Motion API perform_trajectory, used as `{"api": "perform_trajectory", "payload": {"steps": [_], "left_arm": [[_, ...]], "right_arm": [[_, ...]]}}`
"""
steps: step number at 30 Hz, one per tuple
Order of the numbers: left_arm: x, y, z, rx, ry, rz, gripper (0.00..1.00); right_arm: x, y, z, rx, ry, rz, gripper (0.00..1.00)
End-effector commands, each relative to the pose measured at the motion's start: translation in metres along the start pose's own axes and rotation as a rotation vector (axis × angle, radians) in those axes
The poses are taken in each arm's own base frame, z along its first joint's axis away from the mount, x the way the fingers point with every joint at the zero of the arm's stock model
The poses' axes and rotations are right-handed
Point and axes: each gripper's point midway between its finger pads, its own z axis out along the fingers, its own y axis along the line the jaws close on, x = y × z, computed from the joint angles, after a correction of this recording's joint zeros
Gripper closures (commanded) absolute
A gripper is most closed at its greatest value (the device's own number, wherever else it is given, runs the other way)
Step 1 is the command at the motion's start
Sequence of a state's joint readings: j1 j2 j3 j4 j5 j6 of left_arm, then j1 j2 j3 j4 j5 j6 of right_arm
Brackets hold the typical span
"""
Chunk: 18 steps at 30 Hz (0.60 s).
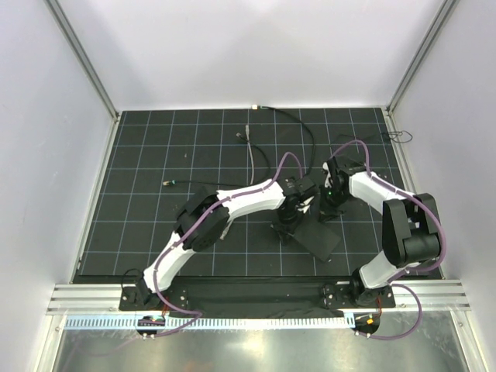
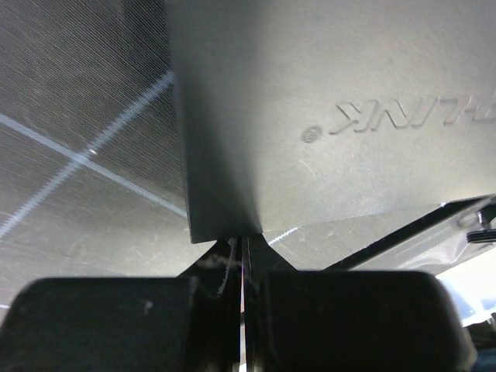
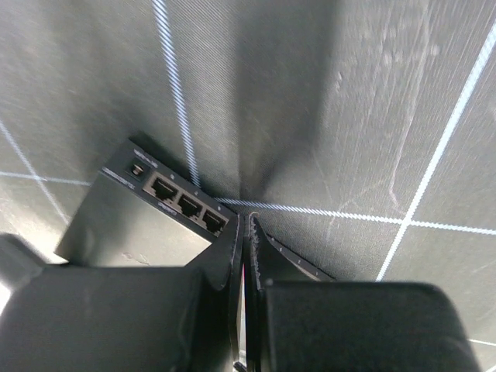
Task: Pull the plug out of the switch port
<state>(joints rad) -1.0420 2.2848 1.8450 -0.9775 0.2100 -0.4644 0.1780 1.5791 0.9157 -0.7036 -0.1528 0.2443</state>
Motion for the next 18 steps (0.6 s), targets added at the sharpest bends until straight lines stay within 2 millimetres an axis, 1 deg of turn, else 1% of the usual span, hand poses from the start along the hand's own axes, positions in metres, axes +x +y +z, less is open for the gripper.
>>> {"api": "perform_trajectory", "payload": {"steps": [1,2,3,4,5,6,7,8,9,10,11,12,13,15,16,17,18], "left_arm": [[-0.026,0.011,0.002,0.008,-0.05,-0.028,1.0],[-0.029,0.012,0.001,0.015,-0.05,-0.034,1.0],[-0.039,0.014,-0.003,0.027,-0.066,-0.045,1.0],[-0.041,0.016,0.001,0.027,-0.052,-0.053,1.0],[-0.045,0.017,0.001,0.028,-0.054,-0.054,1.0],[-0.06,0.013,-0.007,0.043,-0.088,-0.051,1.0],[-0.064,0.013,-0.007,0.048,-0.089,-0.052,1.0],[-0.065,0.015,0.001,0.046,-0.068,-0.061,1.0],[-0.071,0.011,-0.001,0.063,-0.076,-0.06,1.0],[-0.084,0.003,-0.01,0.103,-0.106,-0.062,1.0],[-0.089,0.001,-0.002,0.123,-0.099,-0.066,1.0],[-0.095,-0.004,-0.005,0.148,-0.111,-0.071,1.0],[-0.102,-0.016,-0.004,0.23,-0.127,-0.085,1.0],[-0.108,-0.024,-0.012,0.301,-0.133,-0.092,1.0],[-0.111,-0.024,-0.018,0.312,-0.146,-0.085,1.0],[-0.115,-0.022,-0.031,0.294,-0.177,-0.074,1.0],[-0.115,-0.015,-0.037,0.255,-0.195,-0.072,1.0]], "right_arm": [[0.005,0.008,-0.006,-0.066,-0.008,0.048,0.98],[0.008,0.009,-0.007,-0.076,-0.005,0.056,0.98],[0.014,0.009,-0.006,-0.083,0.005,0.072,0.98],[0.014,0.012,-0.008,-0.094,-0.004,0.092,0.98],[0.017,0.016,-0.009,-0.121,-0.001,0.106,0.98],[0.022,0.017,-0.008,-0.129,0.004,0.12,0.98],[0.022,0.019,-0.013,-0.139,-0.016,0.129,0.98],[0.023,0.021,-0.015,-0.147,-0.02,0.16,0.98],[0.027,0.024,-0.016,-0.166,-0.018,0.176,0.98],[0.027,0.028,-0.022,-0.189,-0.042,0.188,0.98],[0.029,0.032,-0.025,-0.21,-0.052,0.202,0.98],[0.032,0.039,-0.026,-0.254,-0.053,0.251,0.98],[0.03,0.043,-0.034,-0.279,-0.09,0.265,0.98],[0.028,0.043,-0.036,-0.281,-0.12,0.309,0.98],[0.025,0.041,-0.042,-0.278,-0.147,0.312,0.96],[0.023,0.036,-0.043,-0.252,-0.164,0.305,0.96],[0.022,0.033,-0.045,-0.238,-0.165,0.297,0.96]]}}
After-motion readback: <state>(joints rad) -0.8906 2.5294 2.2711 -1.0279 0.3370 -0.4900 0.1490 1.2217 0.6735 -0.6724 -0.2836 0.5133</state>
